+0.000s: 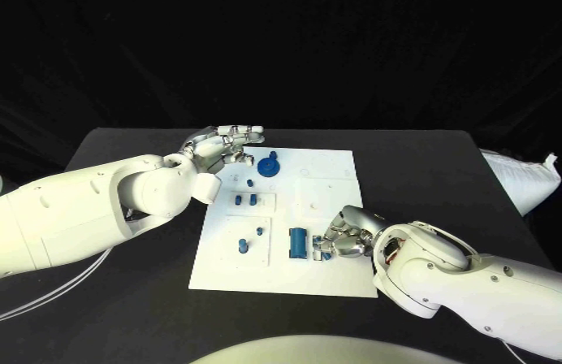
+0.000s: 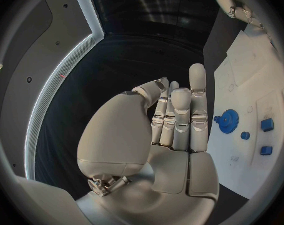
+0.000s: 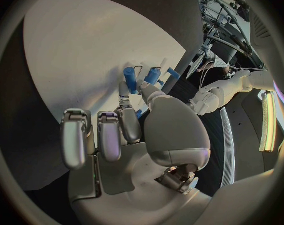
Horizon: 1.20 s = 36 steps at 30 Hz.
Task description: Assemble the parts on the task board
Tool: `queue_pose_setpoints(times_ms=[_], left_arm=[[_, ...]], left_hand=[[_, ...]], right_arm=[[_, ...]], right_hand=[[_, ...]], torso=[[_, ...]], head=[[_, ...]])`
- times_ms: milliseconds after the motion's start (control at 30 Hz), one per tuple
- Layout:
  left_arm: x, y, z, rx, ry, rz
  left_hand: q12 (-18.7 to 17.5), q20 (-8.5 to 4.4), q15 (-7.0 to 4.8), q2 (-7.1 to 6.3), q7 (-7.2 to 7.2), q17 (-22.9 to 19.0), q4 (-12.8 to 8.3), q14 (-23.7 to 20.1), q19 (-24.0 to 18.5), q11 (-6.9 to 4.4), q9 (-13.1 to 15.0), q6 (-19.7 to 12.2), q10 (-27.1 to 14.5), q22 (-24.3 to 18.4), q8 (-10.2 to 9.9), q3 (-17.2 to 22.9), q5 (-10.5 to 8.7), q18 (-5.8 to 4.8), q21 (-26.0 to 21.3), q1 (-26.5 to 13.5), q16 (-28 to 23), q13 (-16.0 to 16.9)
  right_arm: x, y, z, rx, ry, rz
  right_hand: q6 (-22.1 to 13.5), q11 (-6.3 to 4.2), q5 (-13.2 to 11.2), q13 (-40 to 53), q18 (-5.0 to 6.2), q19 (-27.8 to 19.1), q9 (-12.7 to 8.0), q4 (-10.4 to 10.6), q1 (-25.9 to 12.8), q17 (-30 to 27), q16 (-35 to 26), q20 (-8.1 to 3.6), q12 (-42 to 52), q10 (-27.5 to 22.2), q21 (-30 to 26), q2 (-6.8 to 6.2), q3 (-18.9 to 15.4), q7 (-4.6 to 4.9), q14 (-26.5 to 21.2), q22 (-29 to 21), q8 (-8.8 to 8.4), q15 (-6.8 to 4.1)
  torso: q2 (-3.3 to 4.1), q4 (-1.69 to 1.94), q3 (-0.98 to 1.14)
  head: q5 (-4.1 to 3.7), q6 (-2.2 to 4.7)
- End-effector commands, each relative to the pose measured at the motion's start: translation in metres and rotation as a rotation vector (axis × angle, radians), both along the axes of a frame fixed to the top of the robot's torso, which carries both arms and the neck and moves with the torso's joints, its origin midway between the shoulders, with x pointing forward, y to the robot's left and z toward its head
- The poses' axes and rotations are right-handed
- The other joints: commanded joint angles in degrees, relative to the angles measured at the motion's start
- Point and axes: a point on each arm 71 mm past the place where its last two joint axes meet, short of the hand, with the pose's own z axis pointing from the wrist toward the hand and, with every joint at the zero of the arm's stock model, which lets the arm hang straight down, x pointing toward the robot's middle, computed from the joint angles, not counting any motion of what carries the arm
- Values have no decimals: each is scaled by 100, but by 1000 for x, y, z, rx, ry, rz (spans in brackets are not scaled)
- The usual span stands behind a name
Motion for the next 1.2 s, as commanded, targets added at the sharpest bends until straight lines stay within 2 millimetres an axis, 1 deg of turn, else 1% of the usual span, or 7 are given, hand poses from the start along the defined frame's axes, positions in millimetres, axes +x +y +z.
queue_pose_setpoints(times_ms=[33,433,667,800,967,1067,1200], left_arm=[[-1,-3,1,-10,-6,-21],[-1,-4,1,-7,-7,-26],[-1,-4,1,-4,-7,-31],[-2,-4,1,-4,-7,-32],[-2,-4,1,-4,-6,-33],[-2,-4,1,-3,-6,-33],[-2,-3,1,-4,-6,-34]], left_hand=[[29,12,6,42,23,-7,-19,-37,-42,16,-7,-36,-42,-8,30,-15,23,62,-22,-33,-28,-7],[41,13,8,50,27,-32,-25,-48,-44,19,-7,-40,-53,-9,31,-14,21,62,-24,-37,-33,-9],[42,13,9,50,28,-42,-25,-53,-46,21,-7,-42,-58,-10,31,-15,20,62,-25,-40,-37,-9],[42,13,9,50,28,-42,-25,-53,-46,21,-7,-42,-58,-10,31,-15,20,62,-25,-40,-37,-9],[42,13,9,50,28,-42,-25,-53,-46,21,-7,-42,-58,-10,31,-15,20,62,-25,-40,-37,-9],[42,13,9,50,28,-42,-25,-53,-46,21,-7,-42,-58,-10,31,-15,20,62,-25,-40,-37,-9],[42,13,9,50,28,-42,-25,-53,-46,21,-7,-42,-58,-10,31,-15,20,62,-25,-40,-37,-9]], right_arm=[[-1,1,-4,-31,11,21],[0,2,-8,-68,42,55],[-1,5,-8,-73,51,74],[-2,7,-8,-73,53,81],[-2,7,-7,-72,49,85],[-2,7,-6,-72,38,84],[-2,5,-6,-73,27,79]], right_hand=[[76,-62,26,475,-108,268,0,47,-14,855,26,-44,54,175,17,55,-2,-32,478,760,48,-42],[201,-126,9,668,-150,341,117,352,-234,1009,114,-92,311,272,136,229,-111,-105,507,920,203,-96],[223,-136,-24,696,-160,360,151,479,-339,1056,141,-100,340,290,168,276,-160,-117,515,963,244,-105],[227,-139,-52,708,-161,360,165,534,-396,1065,146,-103,351,296,169,259,-205,-120,517,965,260,-107],[231,-140,-26,720,-162,362,191,667,-540,1073,150,-105,354,303,173,186,-355,-121,517,971,289,-108],[238,-142,-45,732,-163,363,211,849,-728,1086,157,-106,360,309,177,126,-558,-125,519,978,312,-108],[230,-155,-85,748,-165,366,245,1131,-879,1101,166,-117,360,316,183,132,-885,-140,521,988,346,-122]], torso=[[2,1,-2],[2,1,2],[5,1,1],[3,1,-1],[4,4,1],[3,1,2],[3,2,3]], head=[[6,2],[21,-9],[24,-15],[25,-15],[30,-18],[35,-16],[37,-15]])
